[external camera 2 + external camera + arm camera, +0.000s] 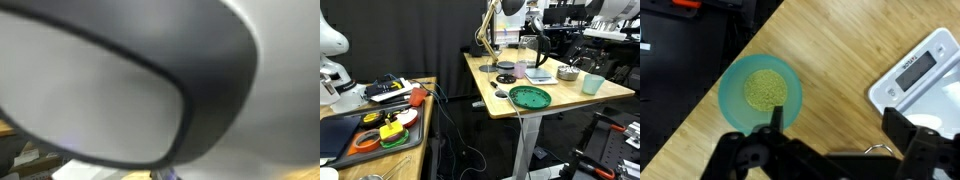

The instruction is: Pour the contents in the blue cup onto the green plate

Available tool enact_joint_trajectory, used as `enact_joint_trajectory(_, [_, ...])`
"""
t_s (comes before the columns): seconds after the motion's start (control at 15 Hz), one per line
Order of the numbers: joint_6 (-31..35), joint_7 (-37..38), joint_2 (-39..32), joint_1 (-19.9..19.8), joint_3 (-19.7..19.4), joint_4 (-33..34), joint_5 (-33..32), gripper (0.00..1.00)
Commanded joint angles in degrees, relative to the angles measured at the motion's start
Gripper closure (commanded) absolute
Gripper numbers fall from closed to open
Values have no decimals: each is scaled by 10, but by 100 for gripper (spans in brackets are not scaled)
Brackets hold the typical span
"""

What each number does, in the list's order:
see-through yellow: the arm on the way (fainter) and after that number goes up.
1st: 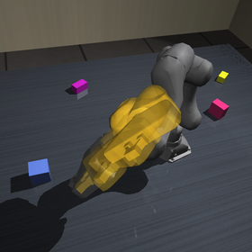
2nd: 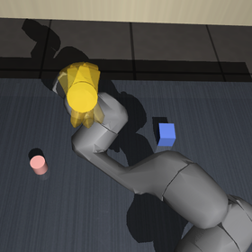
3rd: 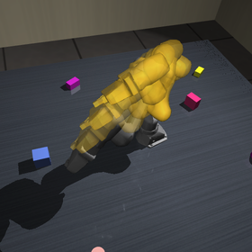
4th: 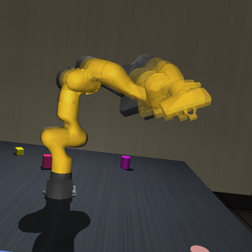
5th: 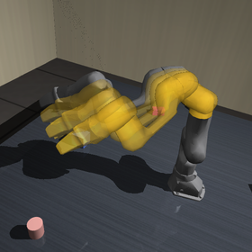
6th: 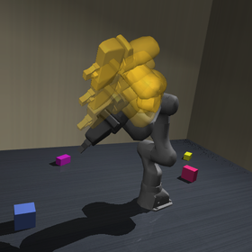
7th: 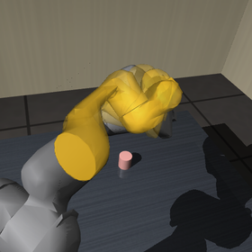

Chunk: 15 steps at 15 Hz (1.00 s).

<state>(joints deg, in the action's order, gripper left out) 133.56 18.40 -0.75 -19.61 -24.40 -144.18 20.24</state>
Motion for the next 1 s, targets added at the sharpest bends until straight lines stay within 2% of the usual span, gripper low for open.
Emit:
enact_joint_trajectory(0.0, [3,92,37,-6,12,-12,-86,0])
enact_joint_trajectory(0.27, [-29,174,40,-12,23,-6,-149,0])
enact_joint_trajectory(0.93, [-55,145,-9,-26,4,-2,-89,0])
